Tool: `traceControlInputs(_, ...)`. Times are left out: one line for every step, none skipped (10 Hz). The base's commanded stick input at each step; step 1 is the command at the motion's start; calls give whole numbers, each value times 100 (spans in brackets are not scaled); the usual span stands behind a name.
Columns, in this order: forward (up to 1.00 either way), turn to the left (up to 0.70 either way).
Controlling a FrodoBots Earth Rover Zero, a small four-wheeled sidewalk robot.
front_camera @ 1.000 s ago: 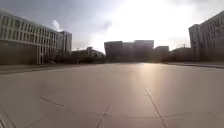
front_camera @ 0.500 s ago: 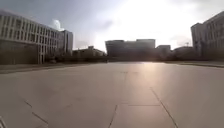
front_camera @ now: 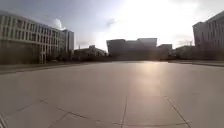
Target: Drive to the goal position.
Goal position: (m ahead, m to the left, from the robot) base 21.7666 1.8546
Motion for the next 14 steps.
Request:
traceControlInputs(100,-34)
traceControlInputs(100,-23)
traceControlInputs(100,-12)
traceControlInputs(100,3)
traceControlInputs(100,3)
traceControlInputs(100,3)
traceControlInputs(100,3)
traceControlInputs(100,3)
traceControlInputs(100,3)
traceControlInputs(100,3)
traceControlInputs(100,3)
traceControlInputs(100,3)
traceControlInputs(100,3)
traceControlInputs(100,3)
